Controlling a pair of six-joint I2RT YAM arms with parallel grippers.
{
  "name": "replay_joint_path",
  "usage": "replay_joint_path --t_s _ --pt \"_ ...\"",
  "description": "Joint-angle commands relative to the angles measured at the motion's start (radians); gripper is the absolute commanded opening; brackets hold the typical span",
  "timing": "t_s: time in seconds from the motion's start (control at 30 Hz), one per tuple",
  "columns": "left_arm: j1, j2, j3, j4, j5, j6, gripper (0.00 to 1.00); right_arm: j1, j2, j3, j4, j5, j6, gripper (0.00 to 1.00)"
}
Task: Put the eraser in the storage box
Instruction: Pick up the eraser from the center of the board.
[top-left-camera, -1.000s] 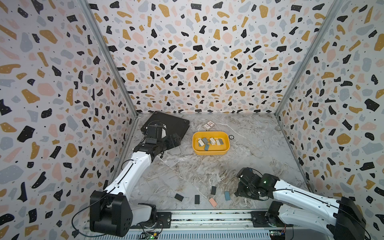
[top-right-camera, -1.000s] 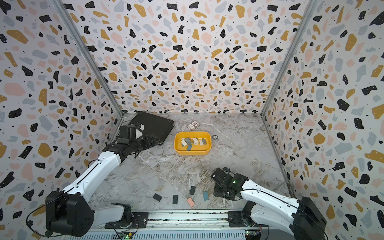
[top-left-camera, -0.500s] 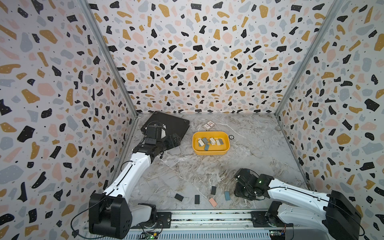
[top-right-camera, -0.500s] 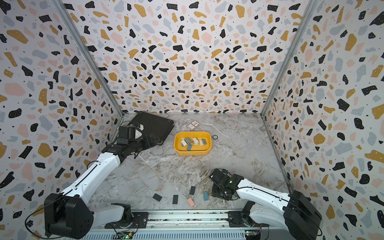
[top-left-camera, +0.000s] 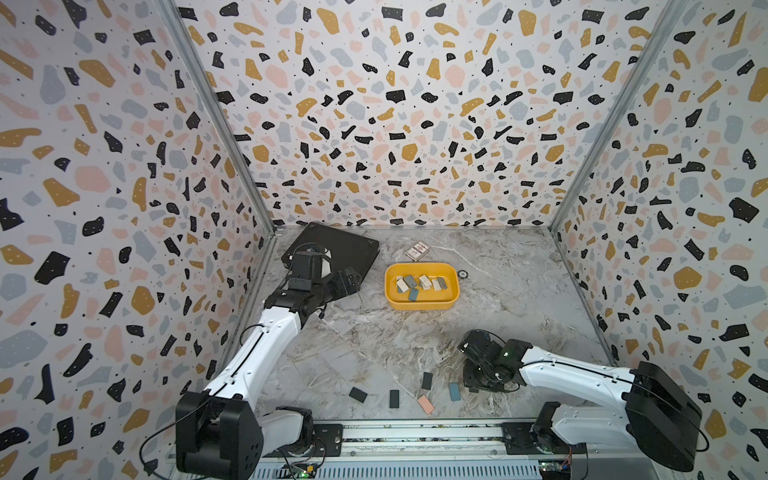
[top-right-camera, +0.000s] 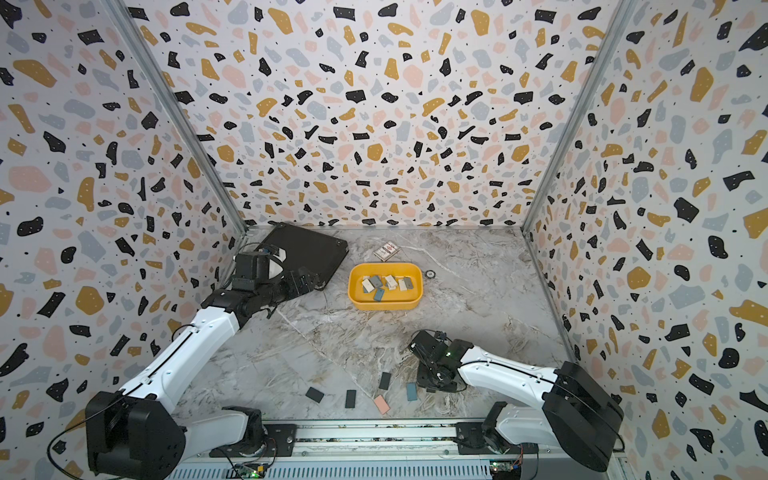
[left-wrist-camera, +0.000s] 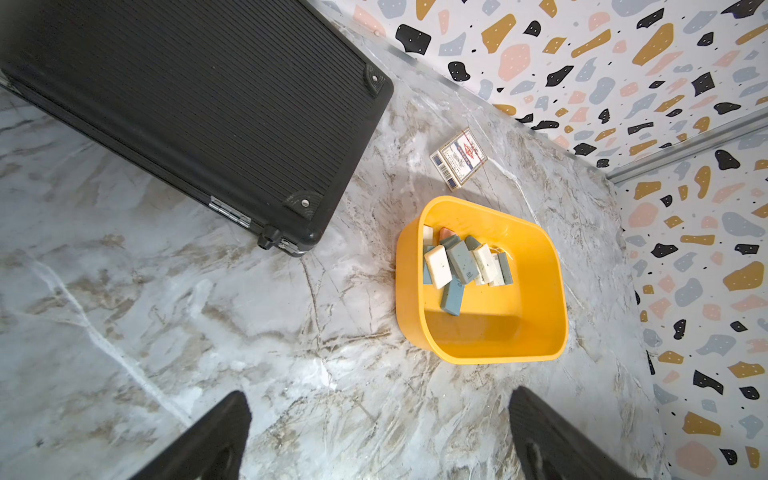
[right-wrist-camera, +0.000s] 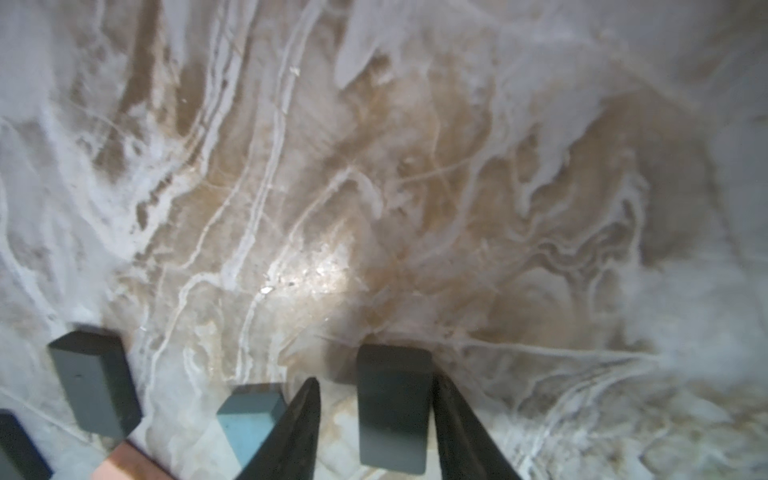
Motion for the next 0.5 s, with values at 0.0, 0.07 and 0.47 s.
replay_joint_path --t_s 0.0,0.07,0.47 --pt "0.004 -0.022 -0.013 0.019 0.004 0.006 0.97 0.004 -0.016 0.033 -0.111 0.054 -0.035 0.44" --pt "0.004 -0.022 -0.015 0.021 0.004 0.006 0.97 0.010 -0.020 0.037 -0.141 0.073 -0.042 0.42" --pt "0.004 -0.027 -0.024 0.025 0.004 0.005 0.97 0.071 0.047 0.094 -0.158 0.106 -0.056 0.41"
